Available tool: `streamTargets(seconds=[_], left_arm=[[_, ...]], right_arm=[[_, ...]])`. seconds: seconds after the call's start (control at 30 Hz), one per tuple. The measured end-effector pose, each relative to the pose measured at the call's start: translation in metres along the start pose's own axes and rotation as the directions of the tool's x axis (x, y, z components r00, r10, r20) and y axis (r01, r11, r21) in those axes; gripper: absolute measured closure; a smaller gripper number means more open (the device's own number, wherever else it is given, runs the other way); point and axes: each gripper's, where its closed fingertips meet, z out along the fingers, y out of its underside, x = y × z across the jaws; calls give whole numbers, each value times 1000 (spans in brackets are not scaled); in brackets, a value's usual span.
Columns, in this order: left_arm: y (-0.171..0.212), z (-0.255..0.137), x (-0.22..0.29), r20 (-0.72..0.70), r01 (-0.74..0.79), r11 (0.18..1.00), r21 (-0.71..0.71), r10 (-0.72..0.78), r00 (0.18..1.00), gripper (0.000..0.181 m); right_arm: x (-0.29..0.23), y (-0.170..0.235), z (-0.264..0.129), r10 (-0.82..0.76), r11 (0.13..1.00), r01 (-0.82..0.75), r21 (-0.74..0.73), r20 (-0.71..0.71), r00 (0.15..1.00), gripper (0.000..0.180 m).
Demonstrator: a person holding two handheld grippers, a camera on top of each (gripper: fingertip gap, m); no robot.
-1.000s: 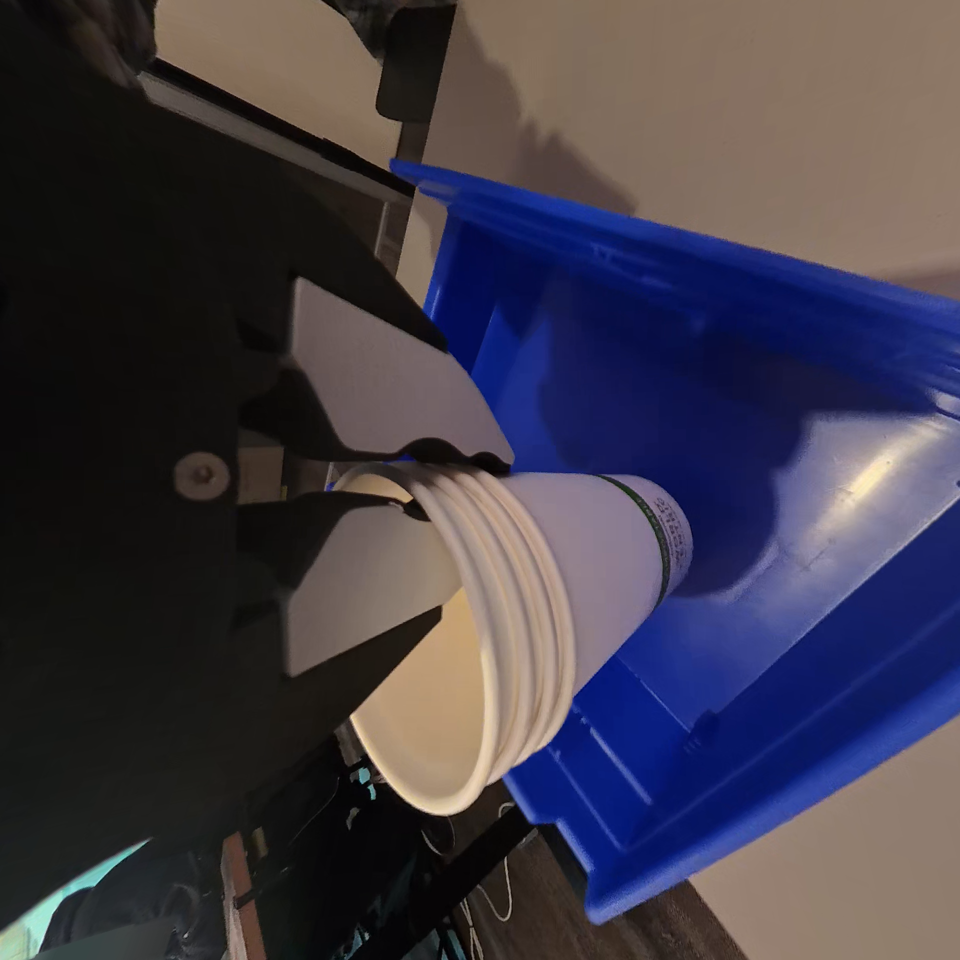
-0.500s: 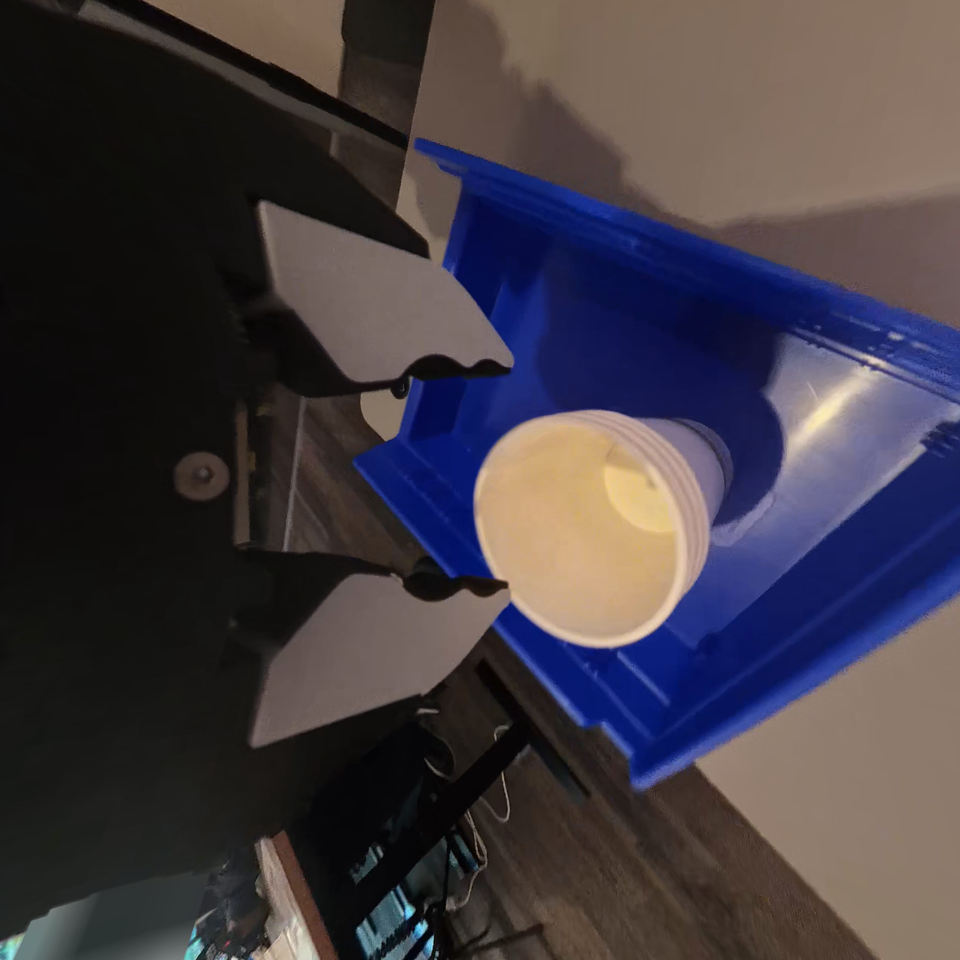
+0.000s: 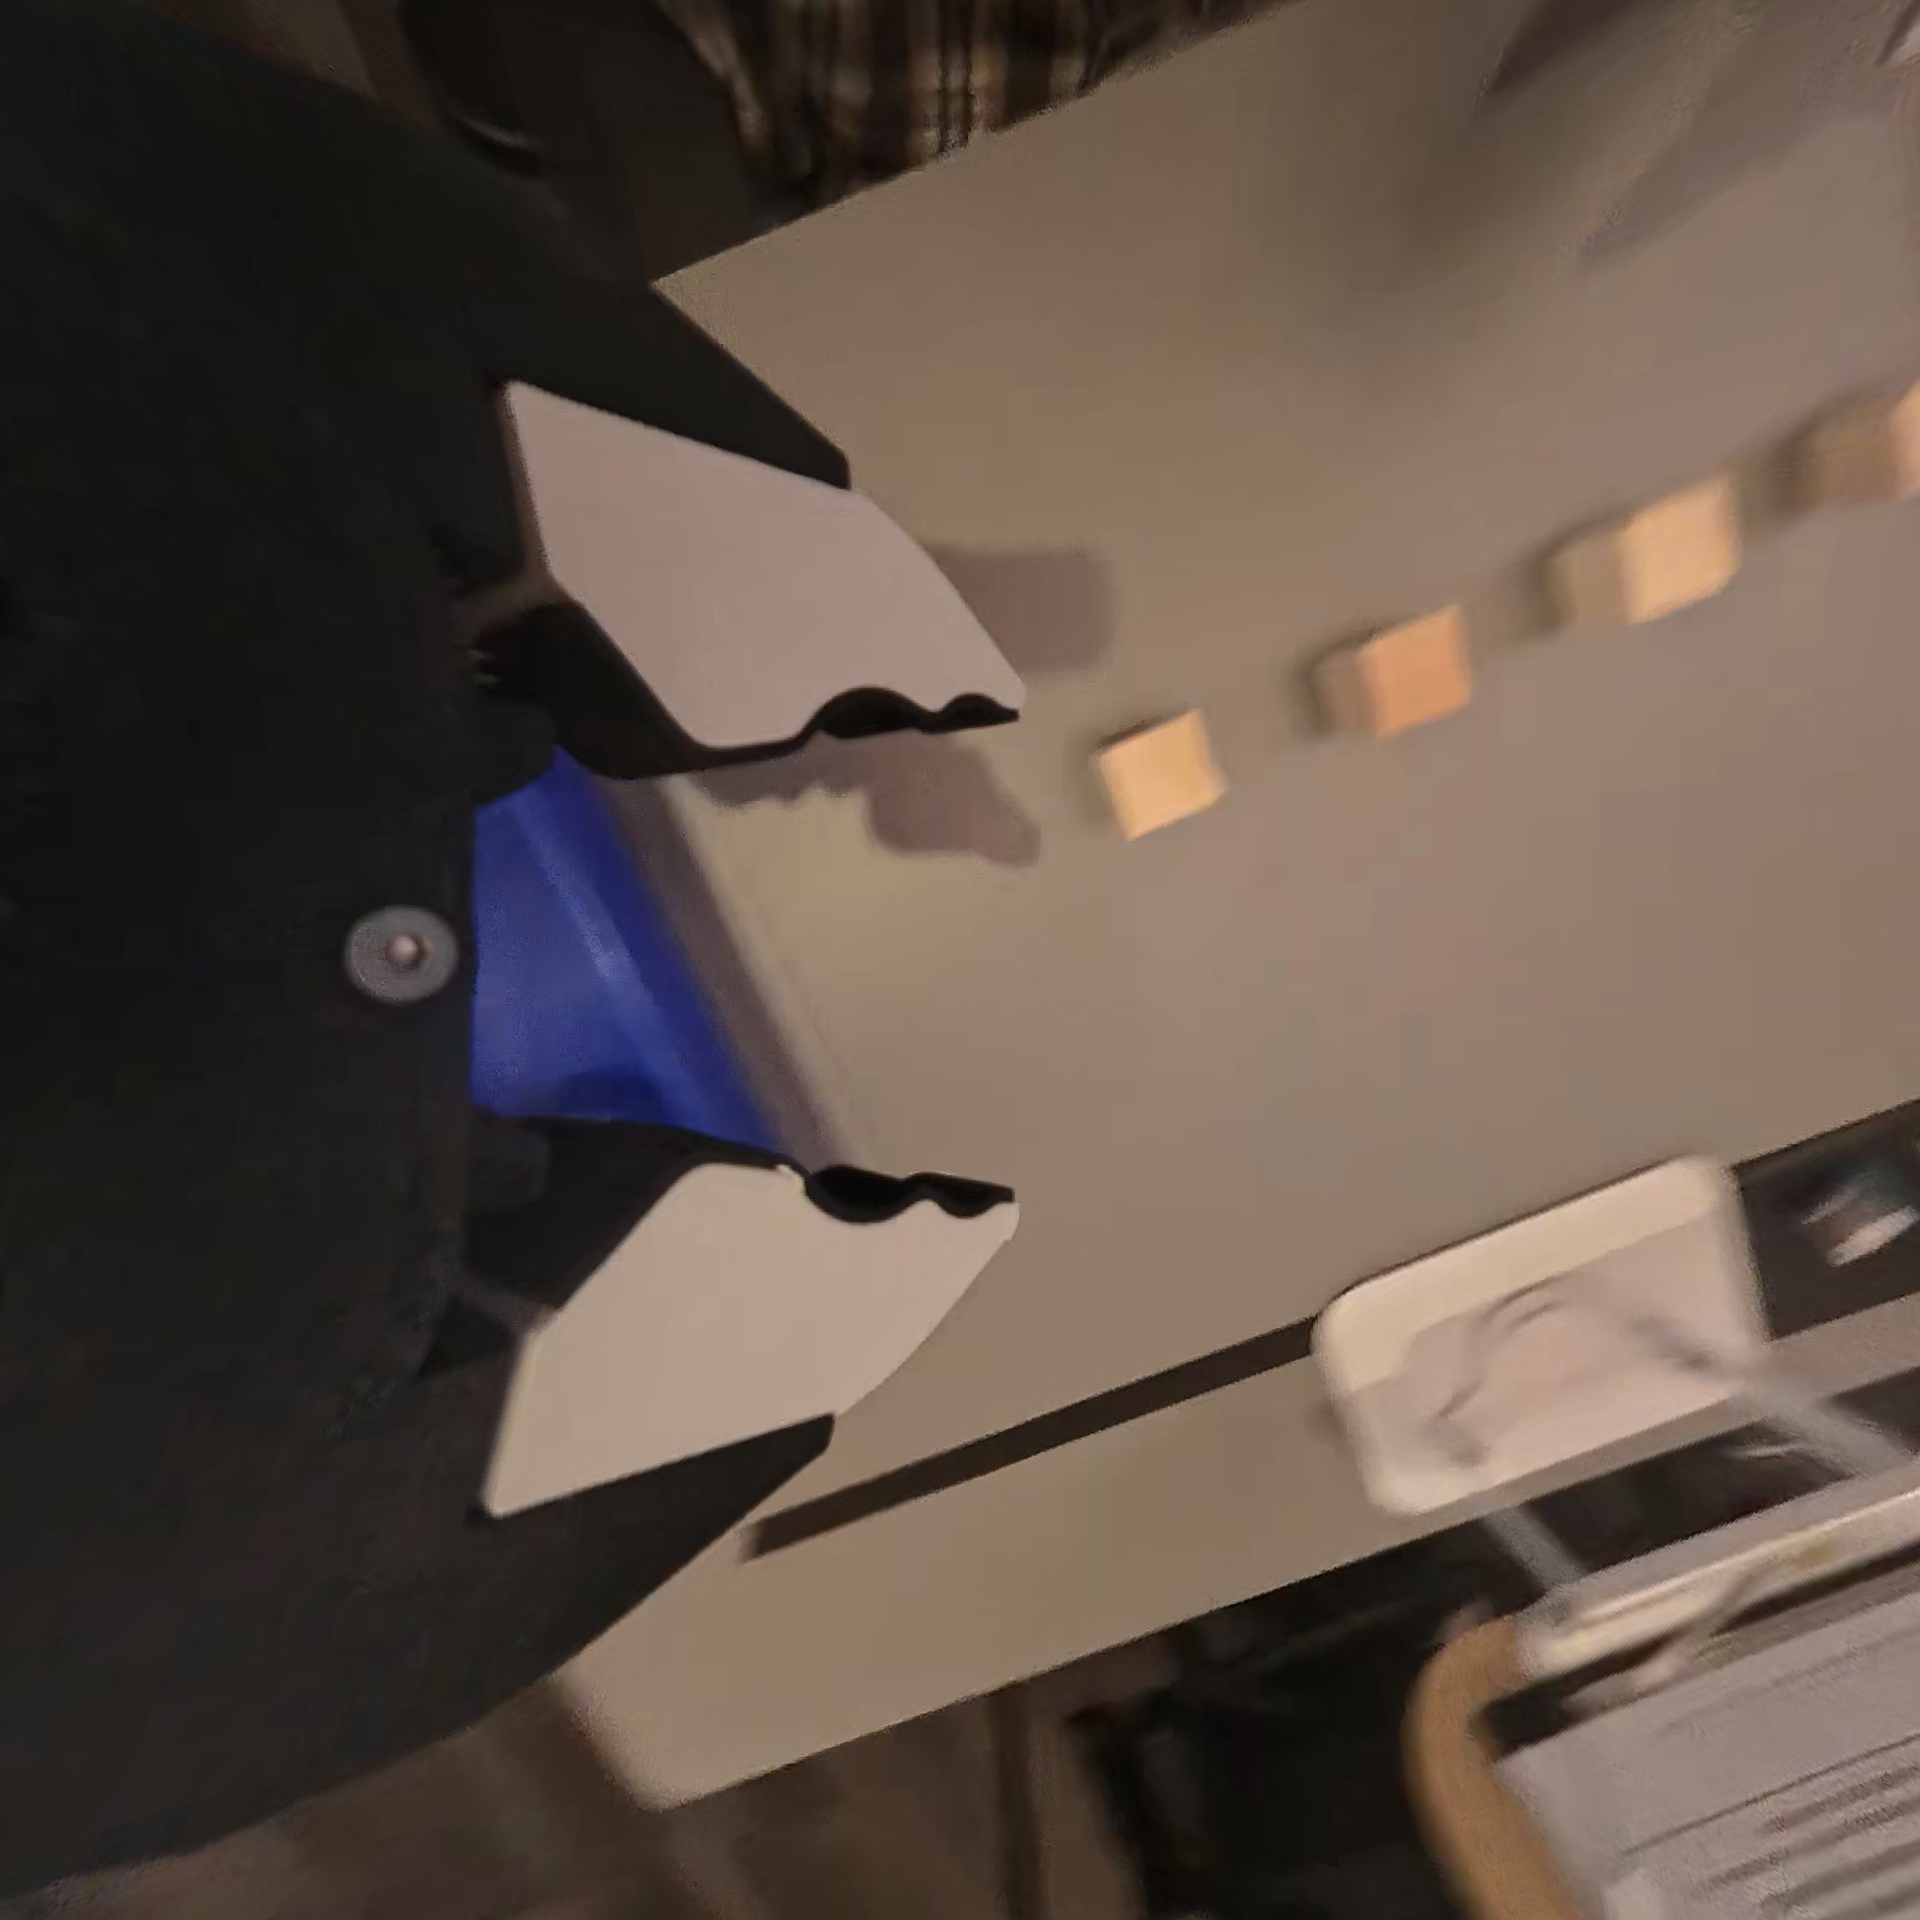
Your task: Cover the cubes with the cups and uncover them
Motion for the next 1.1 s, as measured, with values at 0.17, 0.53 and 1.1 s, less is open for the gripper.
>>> streamTargets(seconds=[0.17,0.53,1.1], left_arm=[[-5,-9,-7,3,47,998,47,-47,999,116],[0,-10,-12,19,47,998,31,-47,999,116],[6,-7,-14,5,72,997,22,-72,997,117]], right_arm=[[-72,4,90,-162,985,145,98,192,968,101],[-85,47,202,-151,970,210,-119,379,913,114],[-36,33,134,67,954,-31,-299,111,991,135]])
